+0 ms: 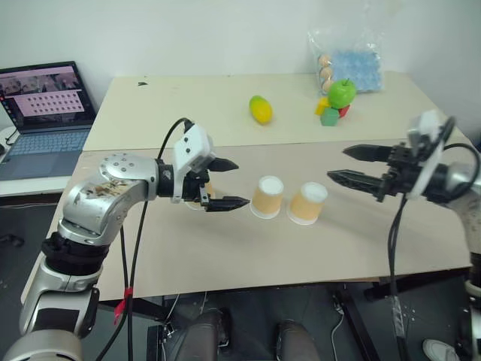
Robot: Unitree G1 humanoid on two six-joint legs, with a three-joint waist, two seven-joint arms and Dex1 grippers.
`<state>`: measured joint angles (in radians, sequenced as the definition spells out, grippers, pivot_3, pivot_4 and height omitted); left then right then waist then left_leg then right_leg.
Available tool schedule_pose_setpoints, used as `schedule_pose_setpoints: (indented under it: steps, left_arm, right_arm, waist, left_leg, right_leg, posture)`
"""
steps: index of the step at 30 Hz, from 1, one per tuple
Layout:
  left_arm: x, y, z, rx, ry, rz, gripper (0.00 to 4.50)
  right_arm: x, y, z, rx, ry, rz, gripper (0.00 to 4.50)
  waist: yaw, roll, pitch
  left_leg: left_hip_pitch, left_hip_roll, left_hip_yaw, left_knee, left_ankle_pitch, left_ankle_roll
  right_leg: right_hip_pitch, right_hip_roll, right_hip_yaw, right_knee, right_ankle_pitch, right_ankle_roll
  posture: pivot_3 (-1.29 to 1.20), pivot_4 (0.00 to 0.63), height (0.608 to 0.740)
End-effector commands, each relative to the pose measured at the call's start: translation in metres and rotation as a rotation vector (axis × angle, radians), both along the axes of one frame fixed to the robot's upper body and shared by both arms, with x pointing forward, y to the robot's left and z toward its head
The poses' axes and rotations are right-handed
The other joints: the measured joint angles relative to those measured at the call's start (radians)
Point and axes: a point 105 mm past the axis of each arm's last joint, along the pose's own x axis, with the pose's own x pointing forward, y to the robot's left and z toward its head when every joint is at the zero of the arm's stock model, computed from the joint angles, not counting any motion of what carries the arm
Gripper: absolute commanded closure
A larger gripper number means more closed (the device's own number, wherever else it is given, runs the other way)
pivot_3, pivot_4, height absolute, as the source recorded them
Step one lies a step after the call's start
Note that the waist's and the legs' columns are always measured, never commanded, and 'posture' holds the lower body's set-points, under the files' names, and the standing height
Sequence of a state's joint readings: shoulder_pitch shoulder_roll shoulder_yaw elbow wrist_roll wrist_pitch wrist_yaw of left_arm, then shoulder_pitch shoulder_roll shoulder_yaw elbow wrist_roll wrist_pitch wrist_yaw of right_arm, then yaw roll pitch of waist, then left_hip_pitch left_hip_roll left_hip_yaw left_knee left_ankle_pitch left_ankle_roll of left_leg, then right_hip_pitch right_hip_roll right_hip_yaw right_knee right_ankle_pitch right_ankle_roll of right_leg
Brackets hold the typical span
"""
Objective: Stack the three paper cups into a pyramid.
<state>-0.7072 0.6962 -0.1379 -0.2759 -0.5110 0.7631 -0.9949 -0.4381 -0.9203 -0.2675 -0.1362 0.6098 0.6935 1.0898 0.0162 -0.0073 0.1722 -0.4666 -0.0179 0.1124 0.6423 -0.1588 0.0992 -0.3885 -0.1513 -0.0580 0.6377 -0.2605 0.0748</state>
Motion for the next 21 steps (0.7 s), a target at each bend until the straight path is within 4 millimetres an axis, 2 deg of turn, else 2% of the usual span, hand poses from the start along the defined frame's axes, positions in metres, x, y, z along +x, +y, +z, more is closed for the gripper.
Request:
schedule_pose_setpoints:
  steps: [1,4,6,13,17,21]
  left_arm:
    - [-0.002,-0.001,0.012,-0.012,-0.058,-0.014,0.00]
    - [-0.001,-0.002,0.013,-0.013,-0.060,-0.017,0.00]
    - [-0.001,-0.002,0.013,-0.014,-0.061,-0.018,0.00]
    - [-0.001,-0.002,0.013,-0.013,-0.064,-0.014,0.00]
    - [-0.003,-0.002,0.013,-0.014,-0.063,-0.013,0.00]
    - [-0.004,-0.001,0.013,-0.014,-0.063,-0.006,0.00]
  right_arm:
    - [-0.011,-0.015,-0.021,-0.085,0.077,-0.030,0.01]
    - [-0.012,-0.028,-0.055,-0.191,0.160,-0.081,0.01]
    - [-0.010,-0.030,-0.068,-0.218,0.181,-0.099,0.01]
    - [0.017,-0.031,-0.085,-0.262,0.146,-0.168,0.01]
    - [0.036,-0.024,-0.086,-0.263,0.108,-0.180,0.01]
    - [0.046,-0.017,-0.084,-0.259,0.085,-0.170,0.01]
  waist:
    - [0.001,0.000,0.000]
    - [-0.003,0.000,0.000]
    - [-0.006,0.000,0.000]
    - [-0.010,0.000,0.000]
    - [-0.007,0.000,0.000]
    - [-0.006,0.000,0.000]
  left_leg:
    - [0.000,0.000,0.000,0.000,0.000,0.001]
    - [0.000,-0.001,0.001,0.000,-0.001,0.002]
    - [0.000,-0.001,0.001,0.000,-0.001,0.002]
    - [0.000,0.000,0.002,0.000,-0.001,0.001]
    - [-0.001,0.000,0.002,0.000,0.000,0.001]
    - [-0.001,-0.001,0.002,0.000,0.000,0.001]
  right_leg:
    - [0.000,0.000,0.000,0.000,0.000,0.000]
    - [0.000,-0.001,0.001,-0.002,0.001,0.001]
    - [0.000,-0.001,0.002,-0.003,0.001,0.002]
    - [0.000,0.000,0.002,-0.004,0.002,0.002]
    - [0.000,0.001,0.002,-0.005,0.002,0.002]
    - [0.000,0.001,0.002,-0.005,0.002,0.003]
  posture:
    - [0.00,0.150,0.740]
    - [0.00,0.150,0.740]
    - [0.00,0.150,0.740]
    - [0.00,0.150,0.740]
    - [0.00,0.150,0.740]
    - [0.00,0.150,0.740]
